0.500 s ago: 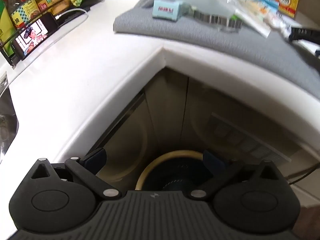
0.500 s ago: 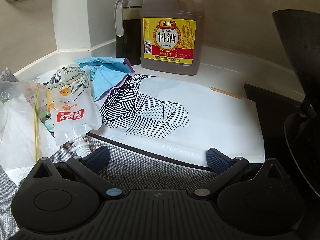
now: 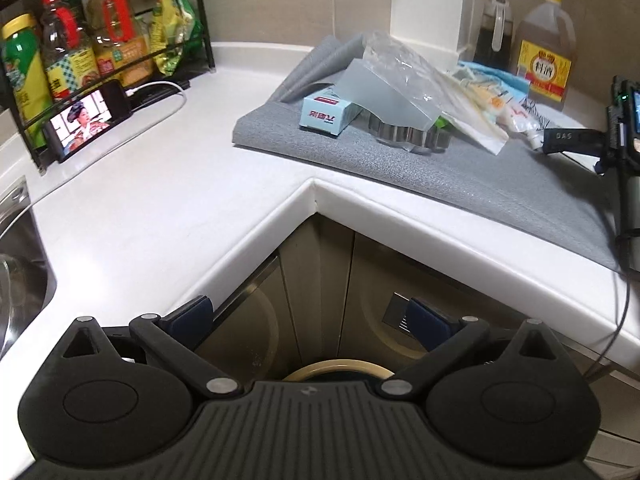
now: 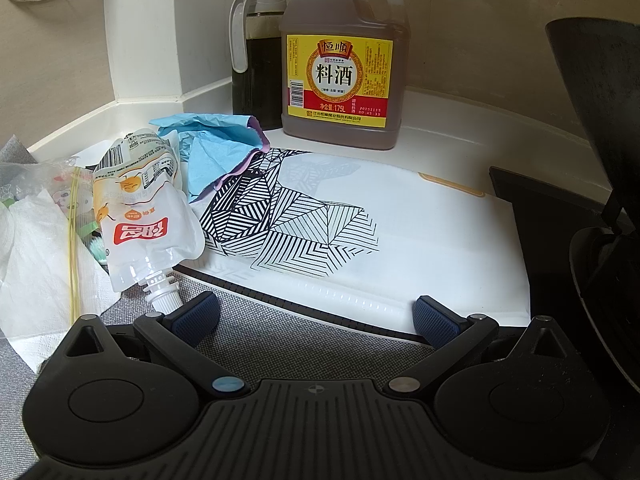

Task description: Collect trash

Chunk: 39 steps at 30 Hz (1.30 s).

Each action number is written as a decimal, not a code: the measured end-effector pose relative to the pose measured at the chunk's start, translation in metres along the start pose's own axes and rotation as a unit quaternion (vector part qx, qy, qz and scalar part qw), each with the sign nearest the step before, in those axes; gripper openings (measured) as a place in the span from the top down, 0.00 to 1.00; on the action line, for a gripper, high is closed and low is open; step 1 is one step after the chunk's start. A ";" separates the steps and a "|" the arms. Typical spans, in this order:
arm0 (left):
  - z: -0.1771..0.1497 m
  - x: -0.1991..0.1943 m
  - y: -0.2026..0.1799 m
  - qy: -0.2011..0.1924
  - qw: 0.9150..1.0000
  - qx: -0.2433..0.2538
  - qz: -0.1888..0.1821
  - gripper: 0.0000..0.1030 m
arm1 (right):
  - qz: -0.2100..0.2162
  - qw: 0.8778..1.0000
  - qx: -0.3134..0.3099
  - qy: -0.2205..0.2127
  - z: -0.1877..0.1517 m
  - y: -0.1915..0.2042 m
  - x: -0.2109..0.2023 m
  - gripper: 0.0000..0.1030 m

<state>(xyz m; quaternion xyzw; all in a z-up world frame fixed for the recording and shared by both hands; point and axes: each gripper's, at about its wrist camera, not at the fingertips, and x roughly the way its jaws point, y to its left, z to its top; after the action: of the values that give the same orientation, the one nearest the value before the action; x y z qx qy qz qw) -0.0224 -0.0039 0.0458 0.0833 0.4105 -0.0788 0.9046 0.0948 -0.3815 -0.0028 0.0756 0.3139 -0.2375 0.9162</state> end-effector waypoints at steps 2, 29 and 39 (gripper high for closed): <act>-0.015 -0.008 0.004 -0.026 1.000 -0.007 0.009 0.00 | 0.000 1.000 0.000 0.000 -0.001 0.001 0.001 0.00; -0.056 -0.033 0.025 0.015 0.999 -0.030 0.005 0.00 | -0.013 1.000 0.012 0.004 -0.005 0.014 -0.018 0.00; -0.065 -0.054 0.015 -0.001 0.999 -0.014 -0.043 0.00 | 0.146 0.978 -0.019 -0.150 -0.070 0.003 -0.217 0.00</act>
<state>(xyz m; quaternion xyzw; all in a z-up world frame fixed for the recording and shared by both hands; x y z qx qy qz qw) -0.1020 0.0288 0.0454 0.0533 0.4138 -0.1121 0.9019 -0.0916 -0.2749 0.0745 0.0673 0.1631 -0.1036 0.9789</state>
